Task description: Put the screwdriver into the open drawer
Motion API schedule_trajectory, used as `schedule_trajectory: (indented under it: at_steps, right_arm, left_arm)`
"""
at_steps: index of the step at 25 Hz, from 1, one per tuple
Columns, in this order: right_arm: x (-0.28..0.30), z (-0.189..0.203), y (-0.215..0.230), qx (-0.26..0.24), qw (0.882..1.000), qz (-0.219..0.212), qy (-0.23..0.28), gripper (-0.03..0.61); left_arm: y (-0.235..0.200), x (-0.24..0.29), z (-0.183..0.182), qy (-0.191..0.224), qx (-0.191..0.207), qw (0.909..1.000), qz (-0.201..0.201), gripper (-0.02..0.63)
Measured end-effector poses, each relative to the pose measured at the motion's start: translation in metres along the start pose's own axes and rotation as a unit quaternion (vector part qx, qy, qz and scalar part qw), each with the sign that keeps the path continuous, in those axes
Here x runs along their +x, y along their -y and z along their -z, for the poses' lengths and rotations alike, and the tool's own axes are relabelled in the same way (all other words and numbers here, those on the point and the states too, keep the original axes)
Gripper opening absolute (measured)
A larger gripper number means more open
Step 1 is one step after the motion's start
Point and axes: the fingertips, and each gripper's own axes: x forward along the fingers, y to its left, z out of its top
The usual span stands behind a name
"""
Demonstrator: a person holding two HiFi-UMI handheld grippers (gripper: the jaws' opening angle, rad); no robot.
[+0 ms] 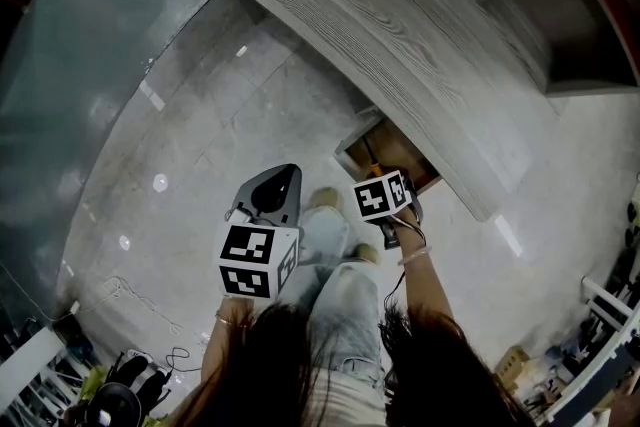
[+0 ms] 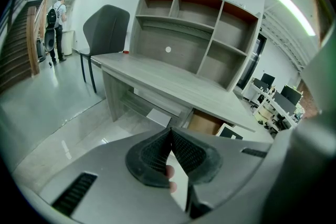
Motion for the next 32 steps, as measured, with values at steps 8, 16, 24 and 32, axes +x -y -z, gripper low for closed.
schedule_trajectory:
  at_steps: [8,16,24,32]
  right_arm:
    - [-0.005,0.0,0.002,0.002,1.0,0.002,0.011,0.13]
    - [-0.016,-0.003,0.001,0.008,0.999,0.006,0.034,0.13]
    - [-0.032,-0.001,-0.002,0.012,0.998,0.004,0.056,0.13]
    - [-0.049,-0.003,-0.003,0.015,0.996,0.009,0.084,0.119]
  left_arm:
    - [0.001,0.002,-0.001,0.0,0.001,1.0,0.001,0.017]
    - [0.005,-0.001,-0.004,0.005,0.001,1.0,0.001,0.017]
    - [0.017,-0.007,-0.003,0.01,0.002,1.0,0.001,0.017]
    - [0.033,-0.013,-0.002,0.016,0.001,0.9999,0.0,0.017]
